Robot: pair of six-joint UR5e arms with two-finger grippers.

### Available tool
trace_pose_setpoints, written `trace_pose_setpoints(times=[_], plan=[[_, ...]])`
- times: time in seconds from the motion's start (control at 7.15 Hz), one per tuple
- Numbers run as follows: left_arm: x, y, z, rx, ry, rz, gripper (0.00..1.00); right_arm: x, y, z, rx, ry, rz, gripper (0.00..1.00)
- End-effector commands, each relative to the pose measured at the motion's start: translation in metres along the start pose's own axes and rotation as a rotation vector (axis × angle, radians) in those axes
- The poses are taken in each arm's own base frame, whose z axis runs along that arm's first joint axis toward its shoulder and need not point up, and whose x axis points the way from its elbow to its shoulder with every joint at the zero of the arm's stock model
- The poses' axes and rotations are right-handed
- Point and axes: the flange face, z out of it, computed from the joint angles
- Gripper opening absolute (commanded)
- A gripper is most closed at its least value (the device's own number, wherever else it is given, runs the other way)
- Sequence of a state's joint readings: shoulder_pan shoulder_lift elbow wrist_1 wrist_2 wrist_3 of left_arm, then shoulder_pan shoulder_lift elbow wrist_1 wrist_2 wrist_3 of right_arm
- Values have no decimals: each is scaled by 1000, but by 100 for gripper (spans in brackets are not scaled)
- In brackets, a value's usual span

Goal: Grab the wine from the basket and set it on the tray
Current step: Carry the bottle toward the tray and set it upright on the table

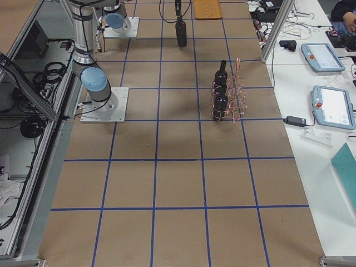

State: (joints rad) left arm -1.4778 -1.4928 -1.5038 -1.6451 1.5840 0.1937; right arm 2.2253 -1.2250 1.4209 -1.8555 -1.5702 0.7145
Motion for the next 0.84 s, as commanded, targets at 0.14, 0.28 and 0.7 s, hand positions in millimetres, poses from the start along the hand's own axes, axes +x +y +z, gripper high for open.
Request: trace_pose_setpoints(times=[0.14, 0.28, 0.7], plan=[[-4, 3, 8, -13, 6, 8, 100, -3, 2, 13, -17, 15, -3, 6], [-4, 4, 7, -12, 3, 14, 100, -2, 1, 14, -18, 18, 0, 47], [-5, 6, 7, -14, 2, 16, 100, 6, -2, -15, 10, -14, 13, 83]])
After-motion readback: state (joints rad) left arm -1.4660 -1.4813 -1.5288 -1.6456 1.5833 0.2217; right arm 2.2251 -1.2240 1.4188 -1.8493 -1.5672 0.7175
